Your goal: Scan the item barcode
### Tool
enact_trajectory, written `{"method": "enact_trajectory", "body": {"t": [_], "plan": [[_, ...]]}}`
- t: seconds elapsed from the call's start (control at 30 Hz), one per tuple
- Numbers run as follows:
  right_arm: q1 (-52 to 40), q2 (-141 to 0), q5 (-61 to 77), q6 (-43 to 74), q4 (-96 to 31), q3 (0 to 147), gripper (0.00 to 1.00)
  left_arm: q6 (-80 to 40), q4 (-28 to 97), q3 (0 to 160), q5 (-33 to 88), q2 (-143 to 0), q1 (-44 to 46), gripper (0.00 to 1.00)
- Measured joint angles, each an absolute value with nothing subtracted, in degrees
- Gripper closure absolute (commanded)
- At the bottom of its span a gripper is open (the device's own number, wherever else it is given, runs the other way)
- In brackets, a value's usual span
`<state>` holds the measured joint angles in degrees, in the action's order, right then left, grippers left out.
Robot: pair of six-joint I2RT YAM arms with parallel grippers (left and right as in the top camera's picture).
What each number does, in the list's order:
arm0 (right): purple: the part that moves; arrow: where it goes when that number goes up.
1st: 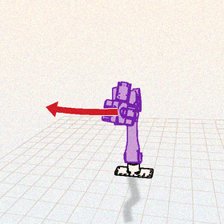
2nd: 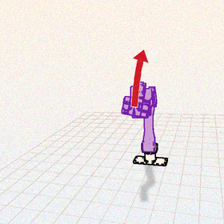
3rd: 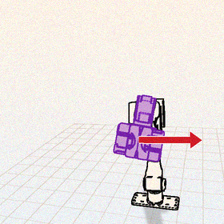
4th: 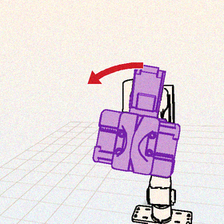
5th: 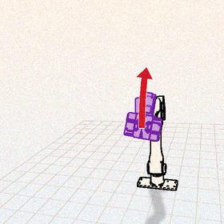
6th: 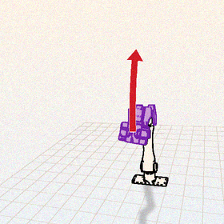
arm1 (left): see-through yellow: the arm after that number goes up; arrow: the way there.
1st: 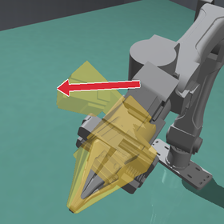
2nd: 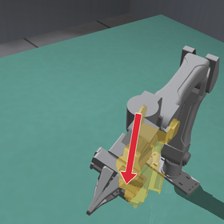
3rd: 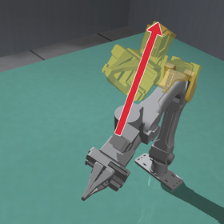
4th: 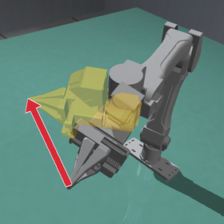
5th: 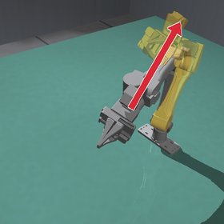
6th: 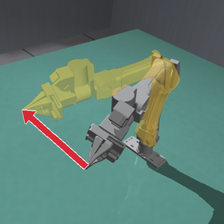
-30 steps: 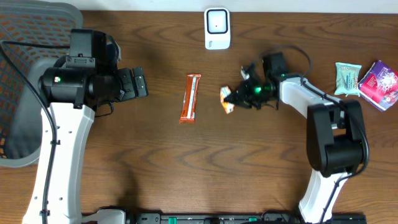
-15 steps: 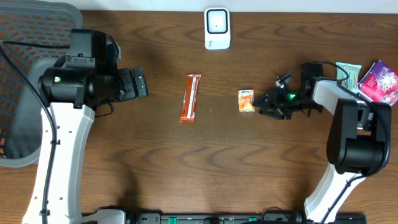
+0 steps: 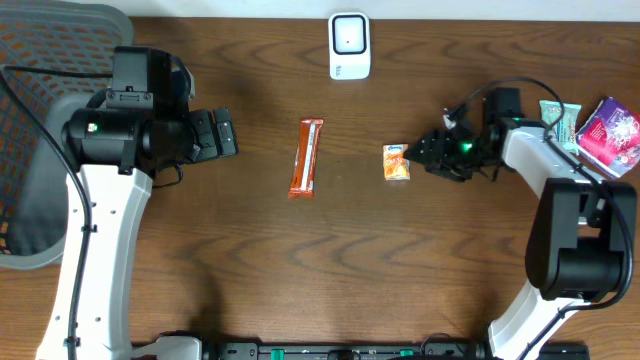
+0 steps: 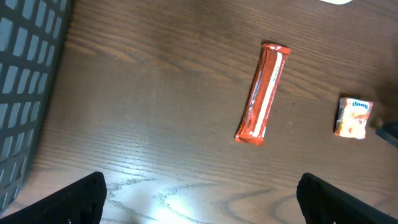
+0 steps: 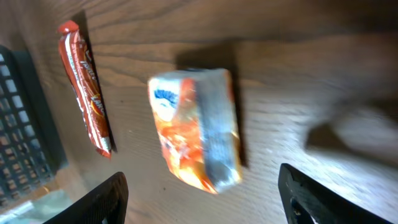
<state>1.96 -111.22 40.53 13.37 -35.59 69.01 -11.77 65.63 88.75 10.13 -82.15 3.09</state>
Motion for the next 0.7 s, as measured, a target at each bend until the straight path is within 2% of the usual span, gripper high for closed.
{"method": "enact_trajectory", "body": {"t": [0.13, 0.2, 0.23, 0.33, 0.4, 0.7], "plan": [[-0.9, -112.0, 37.9, 15.5, -33.7, 69.0, 0.32, -11.8, 65.6, 88.8, 10.1, -82.1, 3.1, 0.02], [-2.2, -113.0, 35.7, 16.8, -33.5, 69.1, 0.37, -11.8, 65.6, 88.8, 10.1, -82.1, 3.1, 0.02], [-2.6, -113.6, 35.0, 17.3, -33.4, 69.1, 0.42, -11.8, 65.6, 88.8, 10.1, -82.1, 3.1, 0.02], [-3.4, -114.2, 33.6, 18.3, -33.1, 69.4, 0.7, -11.8, 65.6, 88.8, 10.1, -82.1, 3.1, 0.02], [-3.5, -115.0, 33.1, 18.9, -33.1, 69.5, 0.98, -11.8, 65.6, 88.8, 10.1, -82.1, 3.1, 0.02], [-3.4, -115.3, 38.9, 18.8, -33.1, 69.8, 0.99, -11.8, 65.6, 88.8, 10.1, -82.1, 3.1, 0.02]]}}
